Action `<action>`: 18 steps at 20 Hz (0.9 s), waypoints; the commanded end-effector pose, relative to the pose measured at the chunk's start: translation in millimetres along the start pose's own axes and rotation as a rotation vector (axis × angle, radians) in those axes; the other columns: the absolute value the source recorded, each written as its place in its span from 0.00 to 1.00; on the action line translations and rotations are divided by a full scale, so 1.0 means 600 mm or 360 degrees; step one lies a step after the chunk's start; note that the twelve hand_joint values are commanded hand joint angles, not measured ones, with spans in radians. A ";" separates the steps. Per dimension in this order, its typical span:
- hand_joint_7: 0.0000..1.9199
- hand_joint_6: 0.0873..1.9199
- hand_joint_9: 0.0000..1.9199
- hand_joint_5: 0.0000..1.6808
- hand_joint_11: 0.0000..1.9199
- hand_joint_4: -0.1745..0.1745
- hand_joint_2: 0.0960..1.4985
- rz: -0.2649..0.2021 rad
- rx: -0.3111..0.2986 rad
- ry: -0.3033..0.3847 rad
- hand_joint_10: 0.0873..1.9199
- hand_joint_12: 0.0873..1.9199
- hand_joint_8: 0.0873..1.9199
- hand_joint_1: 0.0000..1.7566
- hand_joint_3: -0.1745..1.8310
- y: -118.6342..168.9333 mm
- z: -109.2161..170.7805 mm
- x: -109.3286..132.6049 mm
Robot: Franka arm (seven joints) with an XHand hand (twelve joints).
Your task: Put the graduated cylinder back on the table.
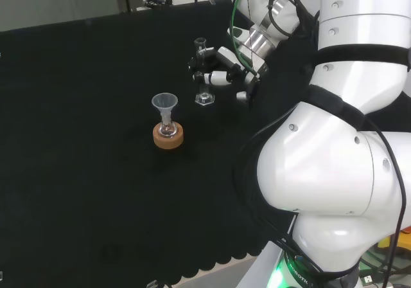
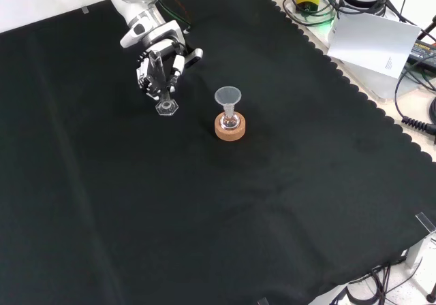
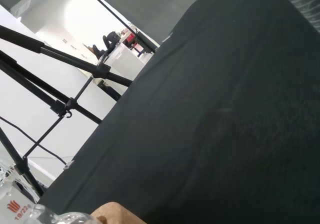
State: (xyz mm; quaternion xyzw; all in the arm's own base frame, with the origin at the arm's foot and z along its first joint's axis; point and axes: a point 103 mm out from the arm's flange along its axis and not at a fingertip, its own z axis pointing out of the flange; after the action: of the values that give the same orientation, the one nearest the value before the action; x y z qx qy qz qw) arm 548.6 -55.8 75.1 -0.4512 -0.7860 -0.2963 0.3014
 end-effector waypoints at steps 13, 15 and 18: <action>0.36 0.36 0.56 0.41 0.43 0.24 0.70 0.0067 0.0119 0.0023 0.07 0.54 0.30 0.63 0.00 -0.007 -0.009 -0.012; 0.35 0.36 0.55 0.40 0.42 0.23 0.69 0.0070 0.0121 0.0030 0.07 0.55 0.30 0.62 0.00 -0.008 -0.009 -0.013; 0.34 0.35 0.54 0.37 0.39 0.24 0.67 0.0071 0.0114 0.0025 0.07 0.57 0.30 0.60 0.00 -0.010 -0.011 -0.011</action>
State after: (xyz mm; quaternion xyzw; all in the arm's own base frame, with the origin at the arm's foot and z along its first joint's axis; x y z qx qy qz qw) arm 549.0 -65.5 72.4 -0.4532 -0.7845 -0.2651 0.3299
